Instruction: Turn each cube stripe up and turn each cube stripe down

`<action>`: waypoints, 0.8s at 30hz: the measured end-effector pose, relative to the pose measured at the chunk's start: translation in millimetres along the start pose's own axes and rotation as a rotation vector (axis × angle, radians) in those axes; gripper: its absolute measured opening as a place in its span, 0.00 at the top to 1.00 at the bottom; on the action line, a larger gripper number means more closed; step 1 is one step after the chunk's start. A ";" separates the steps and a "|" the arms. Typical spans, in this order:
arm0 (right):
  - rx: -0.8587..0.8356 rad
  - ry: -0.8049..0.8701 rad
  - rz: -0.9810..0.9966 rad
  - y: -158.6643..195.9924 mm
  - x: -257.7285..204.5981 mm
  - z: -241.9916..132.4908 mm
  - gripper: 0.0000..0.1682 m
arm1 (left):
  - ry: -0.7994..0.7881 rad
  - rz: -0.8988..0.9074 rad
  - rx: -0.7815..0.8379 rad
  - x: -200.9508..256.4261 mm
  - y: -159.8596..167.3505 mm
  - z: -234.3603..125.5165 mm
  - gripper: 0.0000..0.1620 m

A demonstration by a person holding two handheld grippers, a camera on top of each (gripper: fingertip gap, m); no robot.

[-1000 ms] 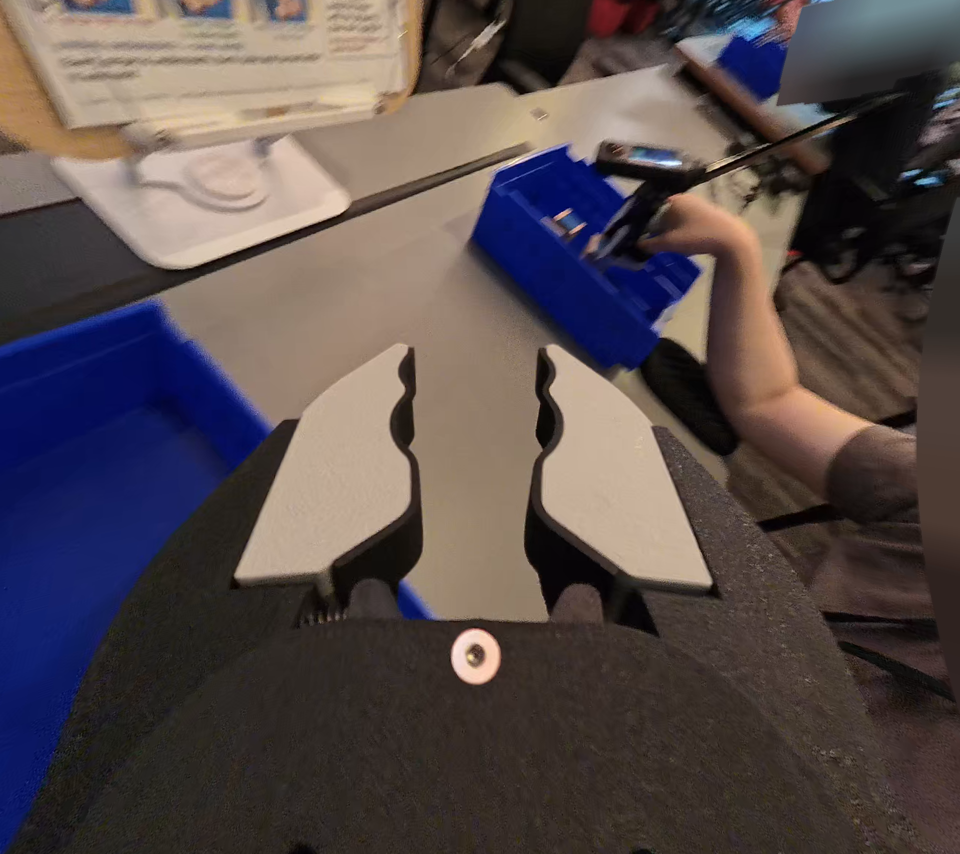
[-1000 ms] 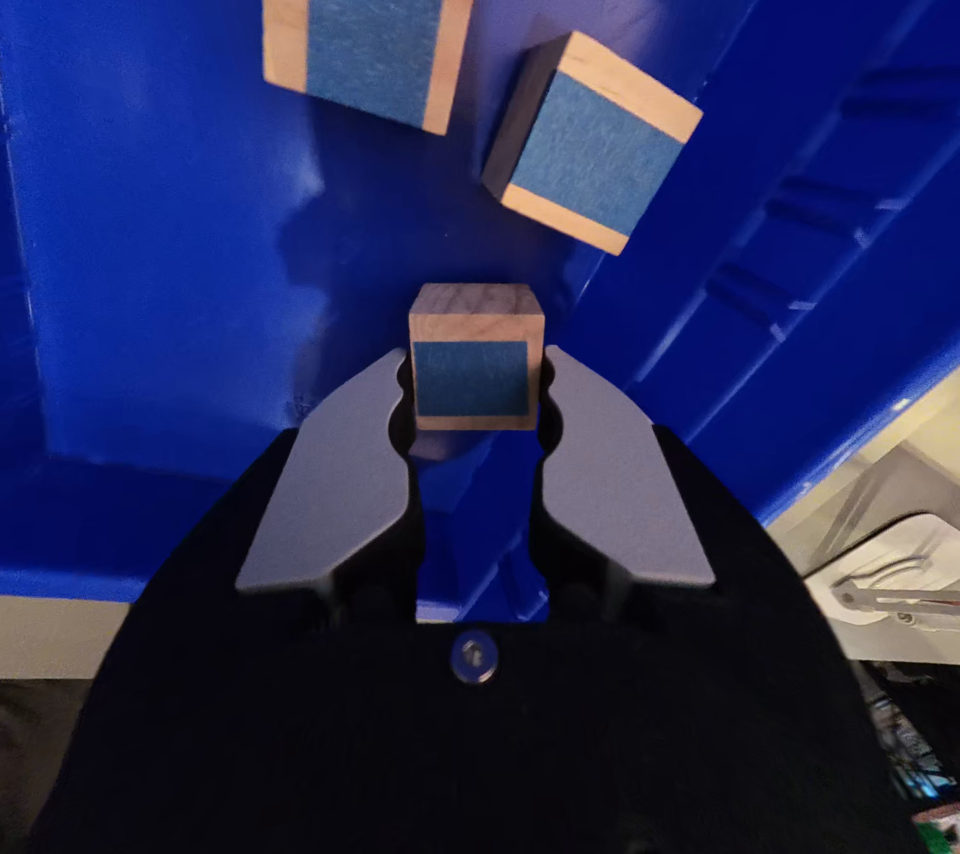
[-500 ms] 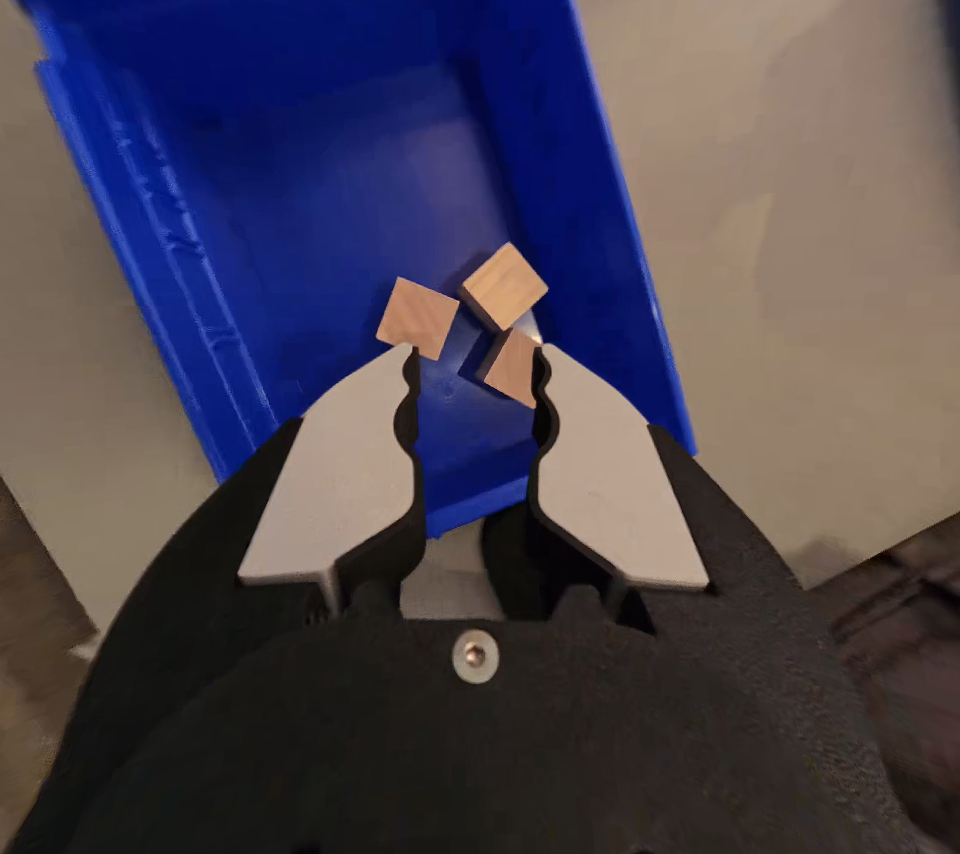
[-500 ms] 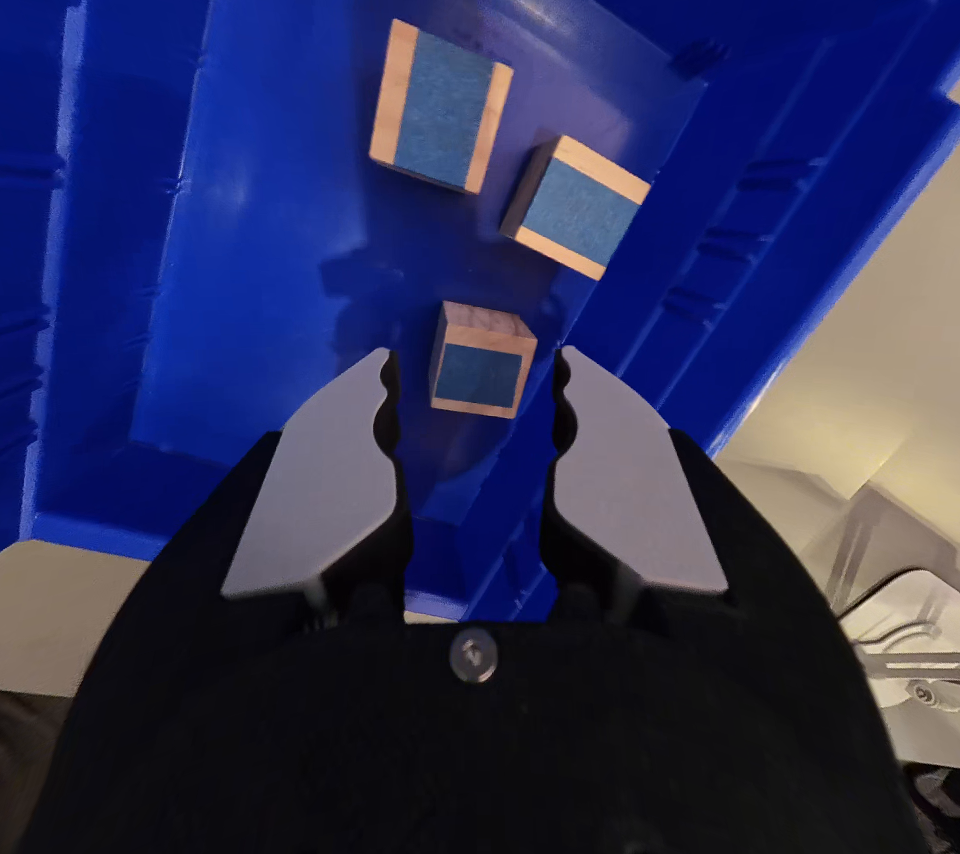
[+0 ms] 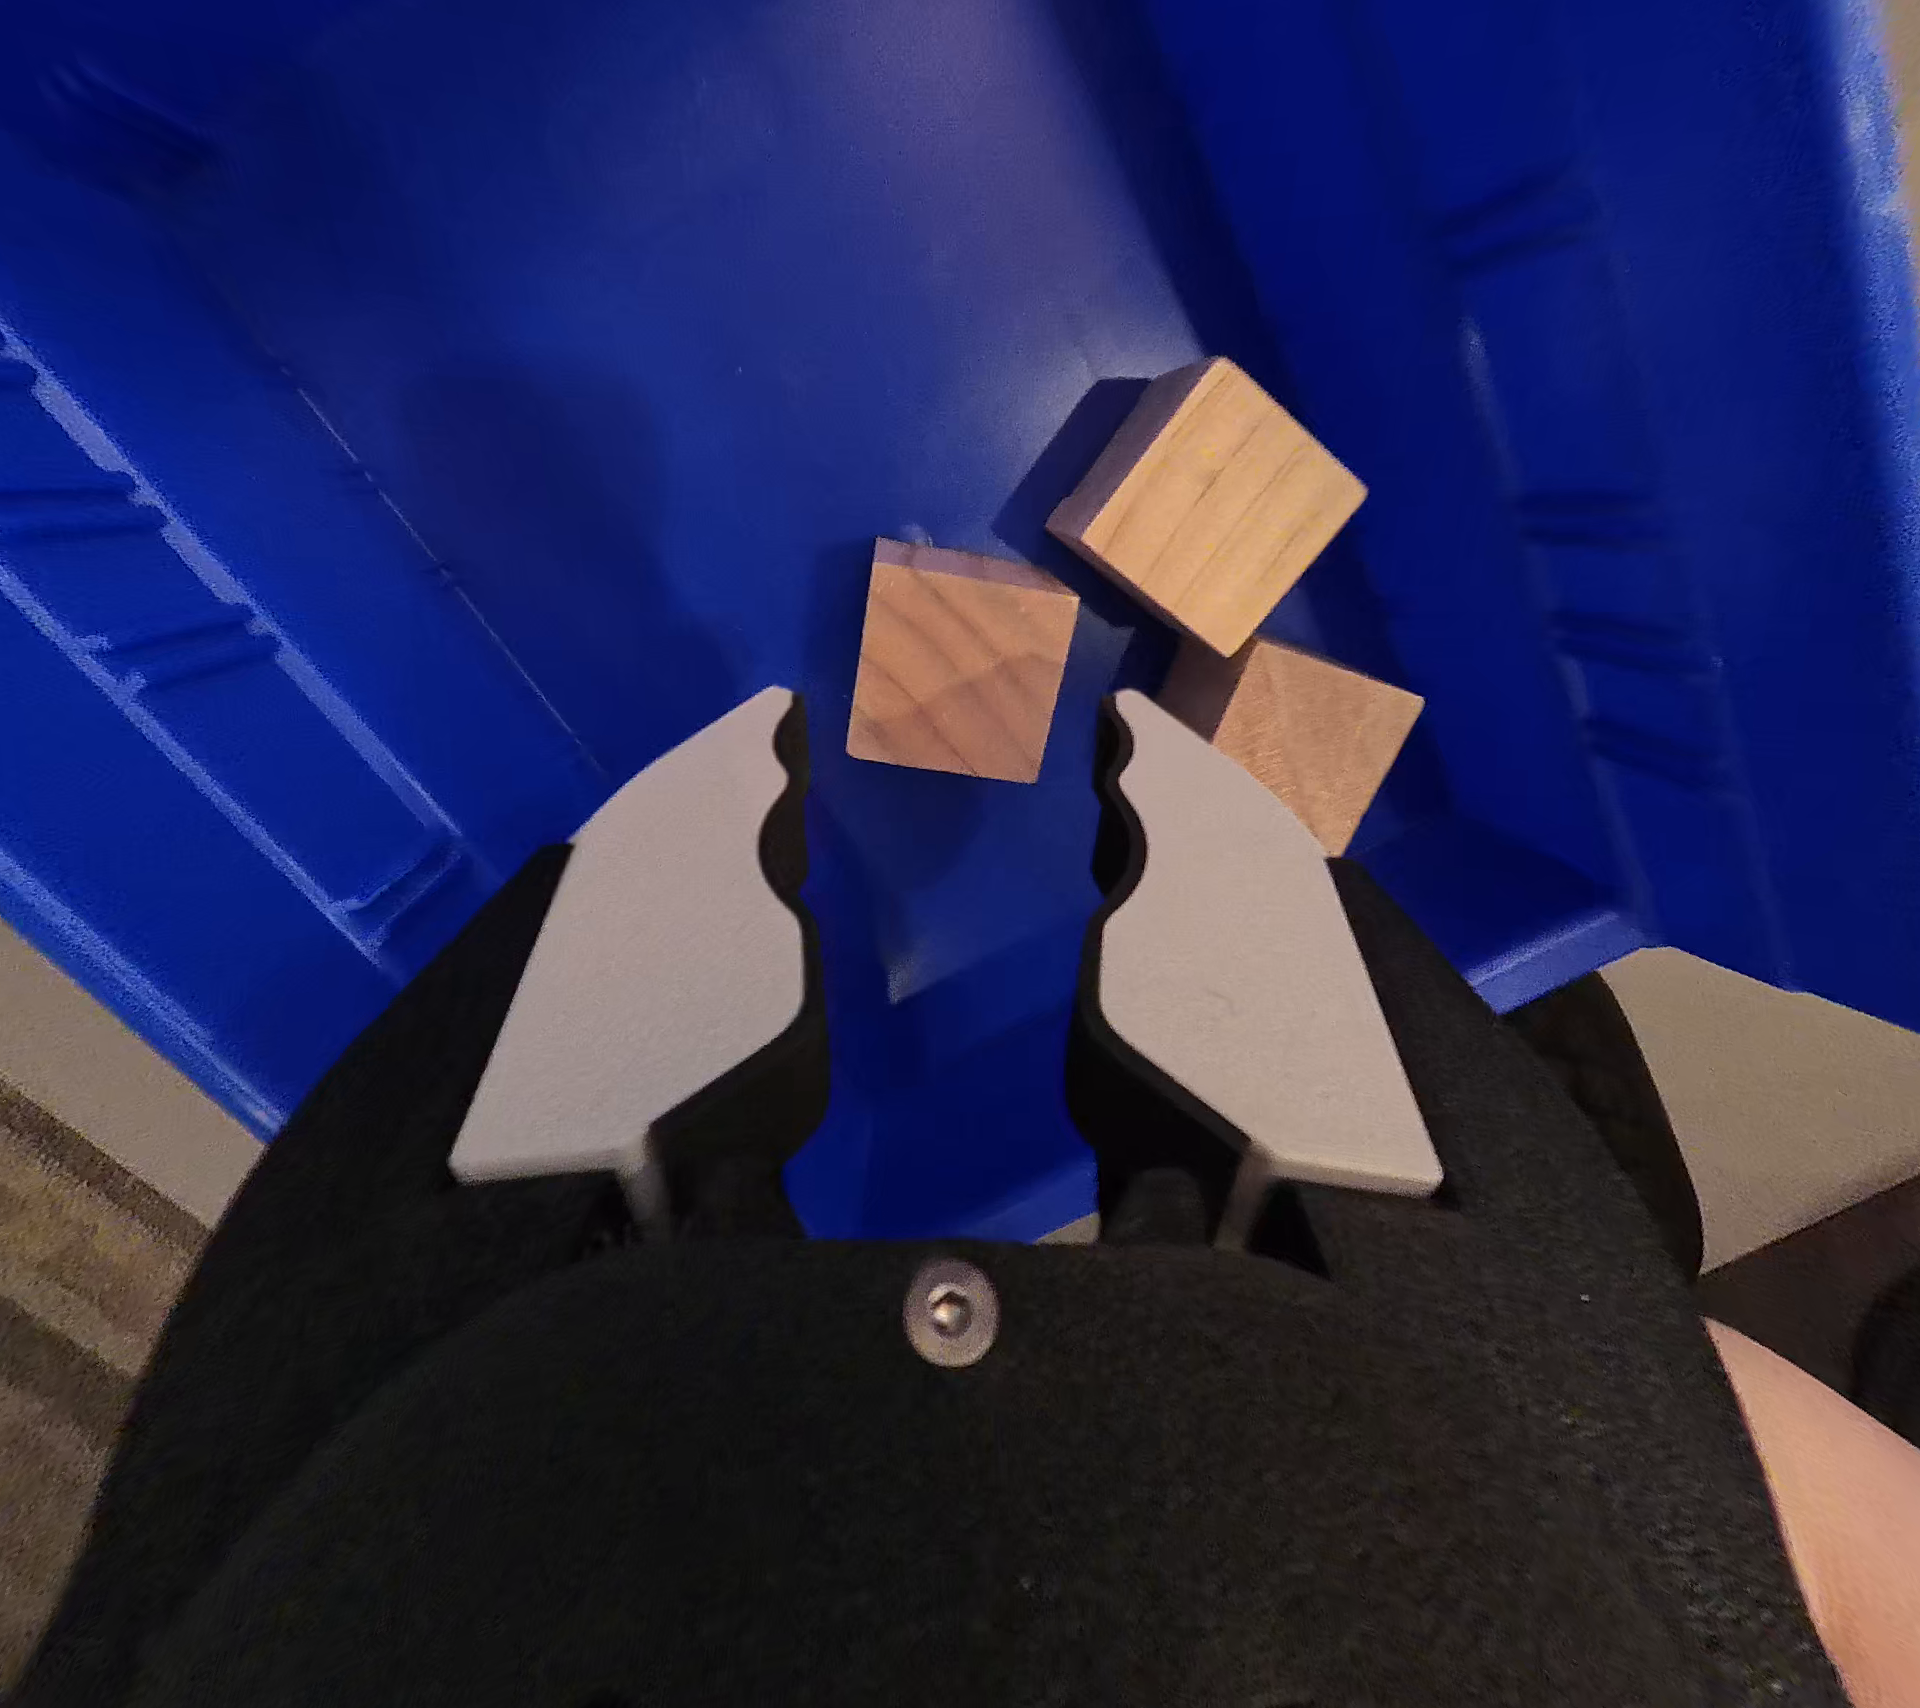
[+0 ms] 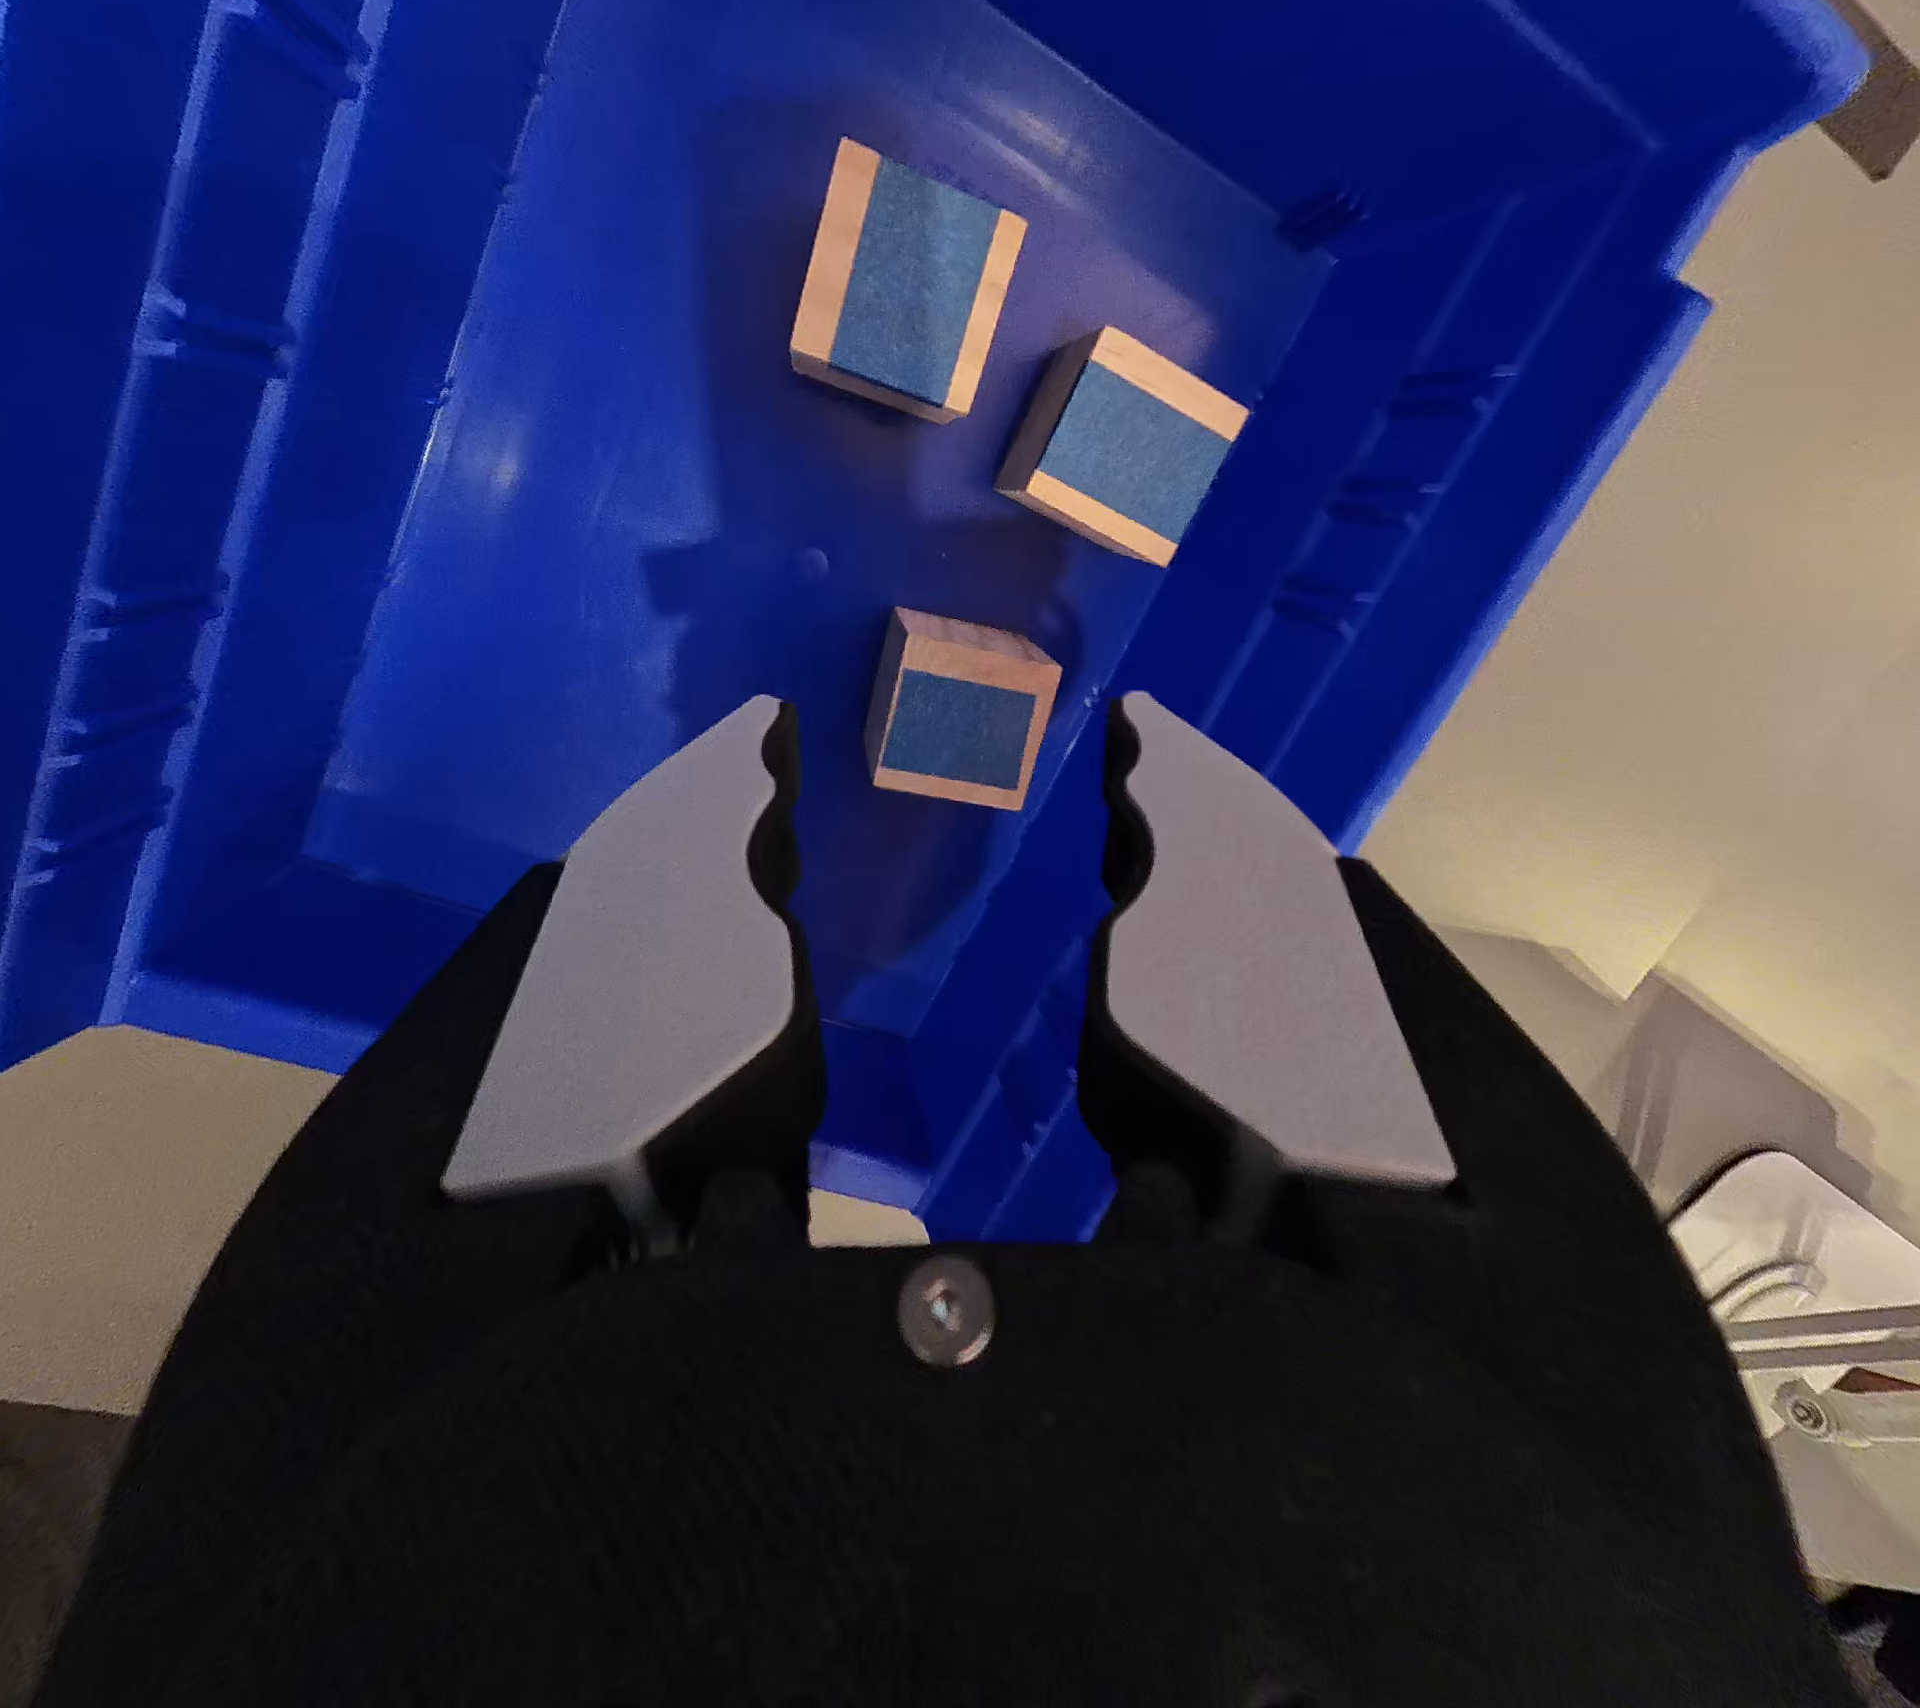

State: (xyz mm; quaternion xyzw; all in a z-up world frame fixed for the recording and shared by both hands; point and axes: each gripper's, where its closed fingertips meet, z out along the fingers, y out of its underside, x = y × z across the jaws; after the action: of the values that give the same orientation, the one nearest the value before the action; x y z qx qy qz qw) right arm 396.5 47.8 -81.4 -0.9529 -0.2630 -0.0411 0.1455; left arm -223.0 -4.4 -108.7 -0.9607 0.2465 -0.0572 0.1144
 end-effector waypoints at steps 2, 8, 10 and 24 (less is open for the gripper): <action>0.001 0.010 -0.003 1.8 1.2 -3.3 0.65 | 0.008 0.003 -0.026 0.8 2.7 5.2 0.65; -0.007 0.019 -0.024 2.2 -1.5 -4.6 0.65 | -0.035 0.021 -0.121 -1.4 5.4 23.7 0.64; -0.013 0.015 -0.035 2.3 -3.8 -3.3 0.65 | -0.077 0.025 -0.167 -6.8 7.4 31.8 0.63; 0.142 0.208 -0.019 -20.9 3.9 -45.4 0.68 | -0.178 -0.008 0.255 -8.3 -42.1 -53.2 0.72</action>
State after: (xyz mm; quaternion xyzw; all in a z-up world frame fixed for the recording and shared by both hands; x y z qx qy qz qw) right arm 389.1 53.3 -32.1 -0.9282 -0.2577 -0.1223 0.2389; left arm -219.8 25.3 -47.2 -0.9406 0.2224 -0.0030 0.2564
